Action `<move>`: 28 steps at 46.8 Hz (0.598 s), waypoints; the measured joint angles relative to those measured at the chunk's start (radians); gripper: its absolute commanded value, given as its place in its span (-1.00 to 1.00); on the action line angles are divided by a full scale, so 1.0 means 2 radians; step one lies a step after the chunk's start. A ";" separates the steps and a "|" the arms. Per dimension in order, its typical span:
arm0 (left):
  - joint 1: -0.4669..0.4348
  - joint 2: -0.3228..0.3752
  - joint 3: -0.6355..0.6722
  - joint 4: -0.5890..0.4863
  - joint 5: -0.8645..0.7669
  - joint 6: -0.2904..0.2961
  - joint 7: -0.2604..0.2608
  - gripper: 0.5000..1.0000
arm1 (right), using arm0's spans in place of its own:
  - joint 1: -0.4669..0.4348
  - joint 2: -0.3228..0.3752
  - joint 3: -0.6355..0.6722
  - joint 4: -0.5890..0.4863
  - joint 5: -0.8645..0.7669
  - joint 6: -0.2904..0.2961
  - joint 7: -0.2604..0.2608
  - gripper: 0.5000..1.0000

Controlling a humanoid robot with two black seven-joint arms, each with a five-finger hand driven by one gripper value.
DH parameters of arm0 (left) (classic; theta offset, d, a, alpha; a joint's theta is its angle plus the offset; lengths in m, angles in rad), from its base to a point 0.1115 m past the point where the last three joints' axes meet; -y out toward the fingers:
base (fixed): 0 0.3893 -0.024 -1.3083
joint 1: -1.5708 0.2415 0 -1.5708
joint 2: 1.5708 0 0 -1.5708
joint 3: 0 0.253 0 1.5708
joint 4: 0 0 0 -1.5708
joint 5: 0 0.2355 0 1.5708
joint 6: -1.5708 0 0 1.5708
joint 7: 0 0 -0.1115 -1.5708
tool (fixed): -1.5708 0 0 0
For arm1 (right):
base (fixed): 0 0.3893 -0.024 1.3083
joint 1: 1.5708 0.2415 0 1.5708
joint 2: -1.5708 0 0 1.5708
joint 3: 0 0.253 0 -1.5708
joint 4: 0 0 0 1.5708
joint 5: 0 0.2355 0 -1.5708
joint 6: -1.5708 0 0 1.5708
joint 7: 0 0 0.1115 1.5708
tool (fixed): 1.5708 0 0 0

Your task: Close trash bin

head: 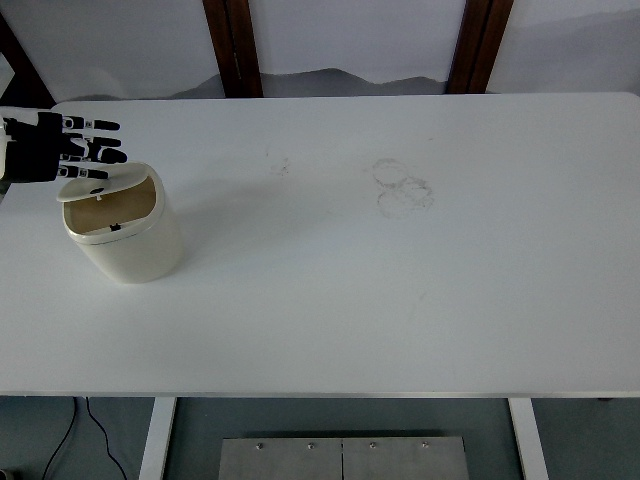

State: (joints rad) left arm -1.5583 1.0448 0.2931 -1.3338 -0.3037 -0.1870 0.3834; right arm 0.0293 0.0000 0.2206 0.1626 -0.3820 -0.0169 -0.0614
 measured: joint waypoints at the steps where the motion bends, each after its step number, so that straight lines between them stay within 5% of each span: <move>1: 0.000 0.000 0.000 0.000 0.000 0.000 0.000 1.00 | 0.000 0.000 0.000 0.000 0.000 0.000 0.000 0.98; 28: 0.002 0.000 0.021 0.000 0.014 0.000 0.000 1.00 | 0.000 0.000 -0.001 0.000 0.000 0.000 0.000 0.98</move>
State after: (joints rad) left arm -1.5552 1.0447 0.3357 -1.3346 -0.2765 -0.1871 0.3835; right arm 0.0291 0.0000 0.2195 0.1626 -0.3820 -0.0169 -0.0614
